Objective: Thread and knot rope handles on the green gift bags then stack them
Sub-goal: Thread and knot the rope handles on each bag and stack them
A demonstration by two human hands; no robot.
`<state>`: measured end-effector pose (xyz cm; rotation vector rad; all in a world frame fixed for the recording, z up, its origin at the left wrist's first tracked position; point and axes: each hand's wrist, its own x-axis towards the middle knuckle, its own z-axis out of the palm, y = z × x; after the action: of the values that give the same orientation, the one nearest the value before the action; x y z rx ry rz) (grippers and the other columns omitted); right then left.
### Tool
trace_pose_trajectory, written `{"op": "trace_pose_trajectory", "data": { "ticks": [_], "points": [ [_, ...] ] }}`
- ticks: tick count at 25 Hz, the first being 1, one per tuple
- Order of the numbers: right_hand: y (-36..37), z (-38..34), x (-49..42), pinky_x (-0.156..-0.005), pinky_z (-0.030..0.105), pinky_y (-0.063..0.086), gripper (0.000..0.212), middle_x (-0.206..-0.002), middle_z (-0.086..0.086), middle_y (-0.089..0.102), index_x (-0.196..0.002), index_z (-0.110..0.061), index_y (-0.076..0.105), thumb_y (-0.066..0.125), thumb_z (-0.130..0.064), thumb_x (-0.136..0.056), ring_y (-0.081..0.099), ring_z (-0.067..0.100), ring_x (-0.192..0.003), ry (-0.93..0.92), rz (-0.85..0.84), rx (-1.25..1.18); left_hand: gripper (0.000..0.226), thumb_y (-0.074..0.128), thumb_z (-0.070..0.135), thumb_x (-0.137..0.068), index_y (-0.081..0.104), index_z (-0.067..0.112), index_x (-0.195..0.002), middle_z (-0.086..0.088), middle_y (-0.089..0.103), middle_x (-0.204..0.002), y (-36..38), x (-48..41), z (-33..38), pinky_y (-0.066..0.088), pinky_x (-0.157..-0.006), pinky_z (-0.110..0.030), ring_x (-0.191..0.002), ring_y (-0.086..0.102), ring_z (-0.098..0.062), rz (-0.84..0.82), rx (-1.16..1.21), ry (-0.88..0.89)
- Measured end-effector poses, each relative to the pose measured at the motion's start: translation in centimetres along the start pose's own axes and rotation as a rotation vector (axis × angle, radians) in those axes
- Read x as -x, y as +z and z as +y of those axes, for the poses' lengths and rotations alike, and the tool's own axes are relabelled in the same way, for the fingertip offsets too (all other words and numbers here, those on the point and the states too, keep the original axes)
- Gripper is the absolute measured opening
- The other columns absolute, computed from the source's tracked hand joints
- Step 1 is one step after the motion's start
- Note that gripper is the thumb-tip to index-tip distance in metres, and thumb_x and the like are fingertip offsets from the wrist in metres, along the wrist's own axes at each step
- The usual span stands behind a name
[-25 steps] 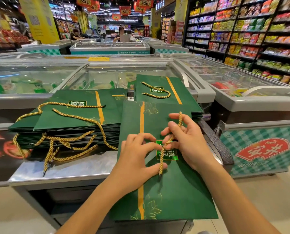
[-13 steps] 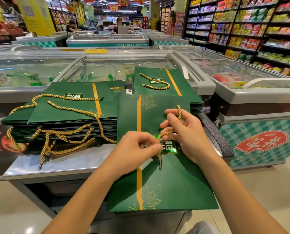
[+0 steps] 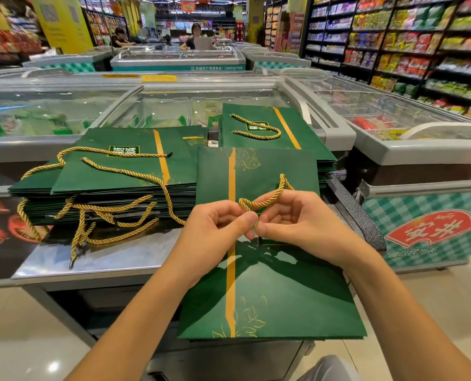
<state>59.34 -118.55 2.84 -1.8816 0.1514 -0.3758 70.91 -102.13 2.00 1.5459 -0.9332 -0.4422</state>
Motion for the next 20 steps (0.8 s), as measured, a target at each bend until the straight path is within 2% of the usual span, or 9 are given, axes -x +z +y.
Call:
{"op": "trace_pose_trajectory", "data": {
  "ticks": [3,6,9,11,13,15,17,20],
  "points": [
    [-1.2,-0.1,0.6,-0.080,0.034,0.057,0.026,-0.090,0.014,0.073,-0.110,-0.011,0.073,0.076,0.000,-0.087,0.065,0.019,-0.079,-0.007,-0.010,0.043,0.012,0.069,0.029,-0.093,0.074,0.019,-0.089,0.008,0.073,-0.074,0.3,-0.1,-0.1,0.049,-0.066,-0.023,-0.069,0.064,-0.010,-0.016,-0.137,0.025],
    [-3.6,-0.2,1.7,-0.073,0.041,0.054,0.018,-0.092,0.019,0.073,-0.108,-0.010,0.075,0.071,-0.003,-0.091,0.067,0.021,-0.077,0.034,0.043,0.063,0.003,0.074,0.025,-0.088,0.073,0.027,-0.086,0.024,0.061,-0.067,0.6,-0.1,-0.4,0.038,-0.060,-0.013,-0.064,0.052,-0.002,-0.041,-0.407,0.089],
    [-5.1,0.2,2.7,-0.057,0.032,0.047,0.016,-0.088,0.019,0.073,-0.108,-0.006,0.071,0.069,-0.001,-0.093,0.069,0.010,-0.067,0.074,0.092,0.052,0.010,0.073,0.024,-0.086,0.068,0.031,-0.089,0.020,0.062,-0.073,1.0,-0.1,-0.3,0.038,-0.066,-0.018,-0.073,0.053,-0.005,-0.055,-0.603,0.162],
    [-5.1,0.8,2.9,-0.055,0.023,0.049,0.016,-0.083,0.014,0.074,-0.106,-0.007,0.070,0.071,-0.001,-0.091,0.070,0.012,-0.068,0.070,0.074,0.061,0.020,0.073,0.028,-0.085,0.056,0.033,-0.094,0.017,0.058,-0.079,1.8,-0.4,0.3,0.040,-0.068,-0.028,-0.079,0.050,-0.004,-0.074,-0.763,0.247],
    [-5.0,1.2,2.8,-0.059,0.018,0.051,0.017,-0.082,0.010,0.073,-0.105,-0.005,0.069,0.073,0.002,-0.089,0.072,0.018,-0.074,0.059,0.073,0.034,0.032,0.074,0.029,-0.083,0.048,0.031,-0.101,0.016,0.050,-0.088,3.0,-1.0,0.8,0.045,-0.071,-0.034,-0.085,0.044,-0.007,-0.107,-0.810,0.382],
    [-5.0,1.4,2.9,-0.064,0.018,0.053,0.019,-0.083,0.009,0.073,-0.104,-0.002,0.066,0.073,0.005,-0.088,0.073,0.022,-0.076,0.039,0.085,-0.002,0.039,0.075,0.030,-0.082,0.052,0.027,-0.113,0.009,0.046,-0.103,4.2,-1.8,1.0,0.048,-0.077,-0.035,-0.098,0.042,-0.013,-0.129,-0.836,0.520],
    [-4.9,1.5,3.1,-0.067,0.020,0.054,0.021,-0.085,0.010,0.073,-0.102,-0.002,0.061,0.074,0.006,-0.087,0.072,0.020,-0.077,0.024,0.102,-0.025,0.044,0.075,0.033,-0.084,0.054,0.026,-0.122,0.007,0.050,-0.114,5.0,-2.3,0.7,0.050,-0.083,-0.035,-0.107,0.044,-0.014,-0.163,-0.820,0.555],
    [-4.9,1.6,3.2,-0.063,0.021,0.054,0.031,-0.085,0.010,0.072,-0.101,-0.006,0.052,0.076,0.003,-0.084,0.070,0.014,-0.072,0.032,0.148,-0.093,0.035,0.073,0.035,-0.088,0.058,0.029,-0.119,0.012,0.062,-0.105,5.5,-3.1,0.3,0.052,-0.080,-0.041,-0.096,0.056,-0.010,-0.184,-0.762,0.558]
  ]
}}
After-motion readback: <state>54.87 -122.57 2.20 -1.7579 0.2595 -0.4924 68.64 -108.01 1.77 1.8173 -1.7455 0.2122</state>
